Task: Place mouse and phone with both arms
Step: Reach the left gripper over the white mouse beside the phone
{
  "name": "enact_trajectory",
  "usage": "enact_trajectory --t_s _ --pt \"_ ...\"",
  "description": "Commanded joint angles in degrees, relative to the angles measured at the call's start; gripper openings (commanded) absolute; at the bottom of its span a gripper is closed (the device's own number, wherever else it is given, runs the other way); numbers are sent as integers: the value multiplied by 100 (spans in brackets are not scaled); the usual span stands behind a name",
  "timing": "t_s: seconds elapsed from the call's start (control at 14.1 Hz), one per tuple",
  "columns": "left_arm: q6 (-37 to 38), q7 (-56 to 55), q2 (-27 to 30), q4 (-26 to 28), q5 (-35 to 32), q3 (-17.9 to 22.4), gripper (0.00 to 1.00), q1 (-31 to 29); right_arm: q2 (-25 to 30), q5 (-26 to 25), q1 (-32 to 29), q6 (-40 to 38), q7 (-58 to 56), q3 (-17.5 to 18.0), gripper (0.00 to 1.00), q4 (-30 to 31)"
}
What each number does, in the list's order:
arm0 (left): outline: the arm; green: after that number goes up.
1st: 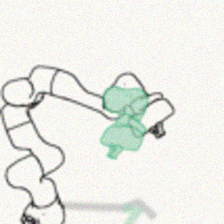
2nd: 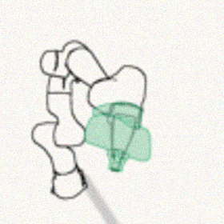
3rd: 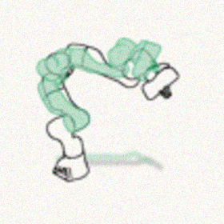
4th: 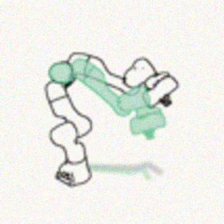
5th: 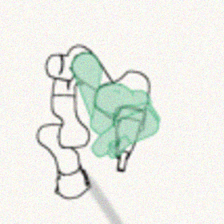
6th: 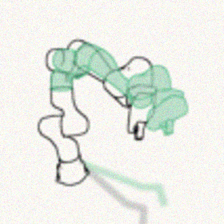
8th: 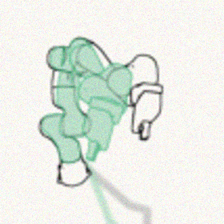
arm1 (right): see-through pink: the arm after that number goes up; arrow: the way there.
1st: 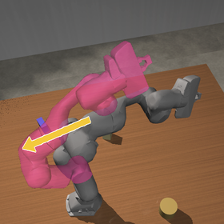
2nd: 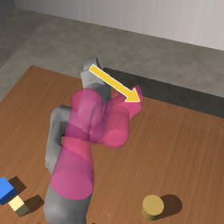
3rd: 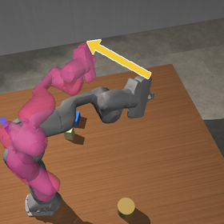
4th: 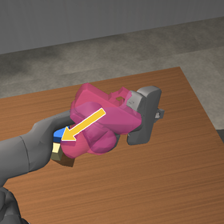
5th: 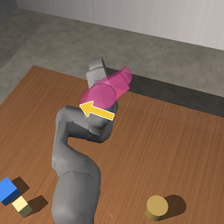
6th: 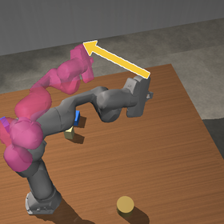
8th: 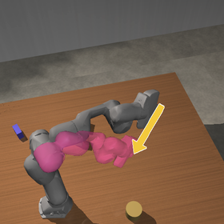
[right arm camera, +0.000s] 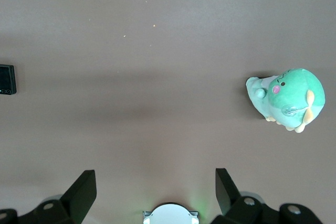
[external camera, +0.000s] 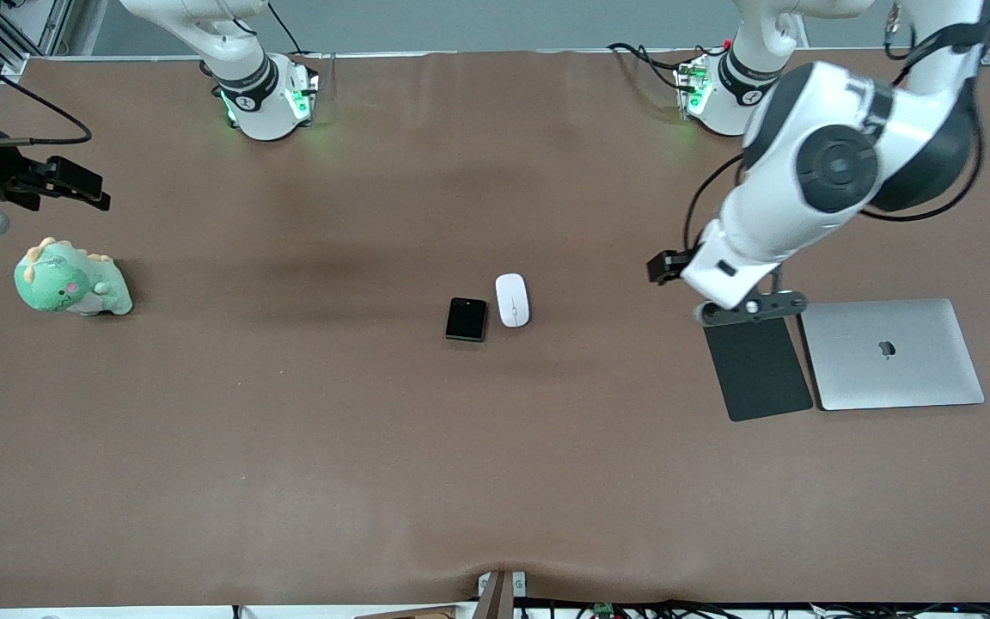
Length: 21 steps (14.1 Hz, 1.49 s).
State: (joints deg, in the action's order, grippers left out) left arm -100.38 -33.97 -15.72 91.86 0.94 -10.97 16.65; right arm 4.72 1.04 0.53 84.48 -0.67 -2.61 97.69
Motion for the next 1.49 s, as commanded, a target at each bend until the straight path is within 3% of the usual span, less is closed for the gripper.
enact_trajectory --t_s 0.0,0.36,0.78,1.42 --pt "-454 -582 -387 -19 -304 25 100 460 -14 -87 53 -54 75 -11 100 -31" --pt "-1412 -1594 -1195 -37 -323 25 100 1164 -41 -87 79 -45 75 -11 100 -31" --pt "-2282 -1692 -1951 -63 -358 25 100 1674 -67 -78 70 -37 75 -11 100 -31" --pt "-3109 -1823 -2488 -99 -542 33 100 1894 -67 -78 70 -45 75 -11 100 13"
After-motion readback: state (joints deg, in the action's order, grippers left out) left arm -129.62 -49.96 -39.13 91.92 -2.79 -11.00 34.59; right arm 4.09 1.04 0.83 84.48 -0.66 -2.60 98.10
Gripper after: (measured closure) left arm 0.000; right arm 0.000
